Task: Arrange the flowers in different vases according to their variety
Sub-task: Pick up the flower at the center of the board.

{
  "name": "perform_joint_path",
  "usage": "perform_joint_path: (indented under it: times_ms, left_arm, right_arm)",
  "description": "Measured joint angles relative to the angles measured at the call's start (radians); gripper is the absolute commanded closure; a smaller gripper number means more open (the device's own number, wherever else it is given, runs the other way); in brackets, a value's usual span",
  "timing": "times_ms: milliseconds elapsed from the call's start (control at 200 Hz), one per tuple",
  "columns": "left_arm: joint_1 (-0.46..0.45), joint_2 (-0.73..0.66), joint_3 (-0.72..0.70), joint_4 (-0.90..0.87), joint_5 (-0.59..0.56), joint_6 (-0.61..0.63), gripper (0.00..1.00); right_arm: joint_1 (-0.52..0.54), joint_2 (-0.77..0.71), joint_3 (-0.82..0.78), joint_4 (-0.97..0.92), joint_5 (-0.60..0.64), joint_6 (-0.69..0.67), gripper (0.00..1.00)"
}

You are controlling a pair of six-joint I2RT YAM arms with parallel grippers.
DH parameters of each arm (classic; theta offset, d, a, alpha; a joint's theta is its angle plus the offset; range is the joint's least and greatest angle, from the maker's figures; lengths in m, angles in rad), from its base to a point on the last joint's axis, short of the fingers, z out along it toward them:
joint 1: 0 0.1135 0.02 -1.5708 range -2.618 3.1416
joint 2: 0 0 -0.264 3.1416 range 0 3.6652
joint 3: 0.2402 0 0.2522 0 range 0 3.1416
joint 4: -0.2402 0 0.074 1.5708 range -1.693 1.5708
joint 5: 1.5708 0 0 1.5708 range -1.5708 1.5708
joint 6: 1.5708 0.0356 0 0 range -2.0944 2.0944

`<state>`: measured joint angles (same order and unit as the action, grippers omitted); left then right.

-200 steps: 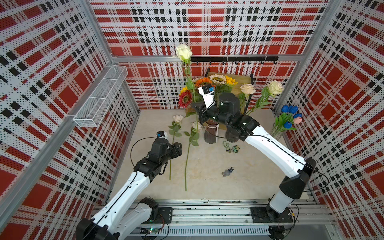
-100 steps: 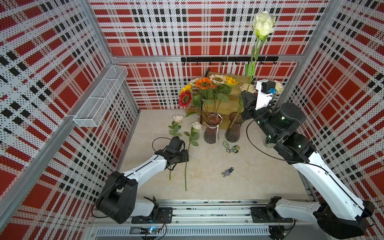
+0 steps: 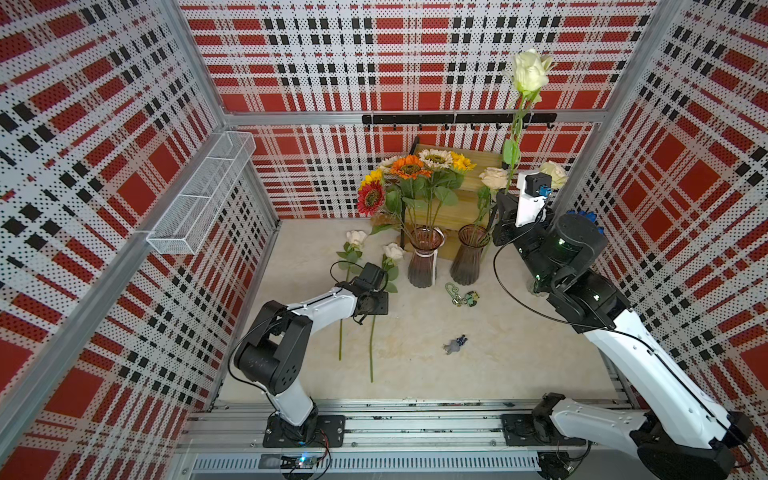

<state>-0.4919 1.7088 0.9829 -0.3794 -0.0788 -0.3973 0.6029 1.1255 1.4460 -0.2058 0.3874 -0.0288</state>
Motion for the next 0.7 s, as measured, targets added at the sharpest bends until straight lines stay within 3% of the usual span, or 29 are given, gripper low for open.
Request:
perform_joint_path:
  times_ms: [341, 551, 697]
  left_arm:
    - [-0.021, 0.080, 0.035, -0.023, -0.092, 0.013, 0.50]
    - [-0.026, 0.088, 0.035, -0.021, -0.117, 0.019, 0.65]
    - [-0.026, 0.088, 0.039, -0.026, -0.127, 0.020, 0.81]
  right_arm:
    - [-0.041, -0.016, -0.195, 0.257, 0.010, -0.061, 1.00]
    - [-0.107, 0.035, -0.226, 0.388, -0.017, -0.049, 1.00]
    - [-0.160, 0.065, -0.226, 0.449, -0.050, -0.018, 1.00]
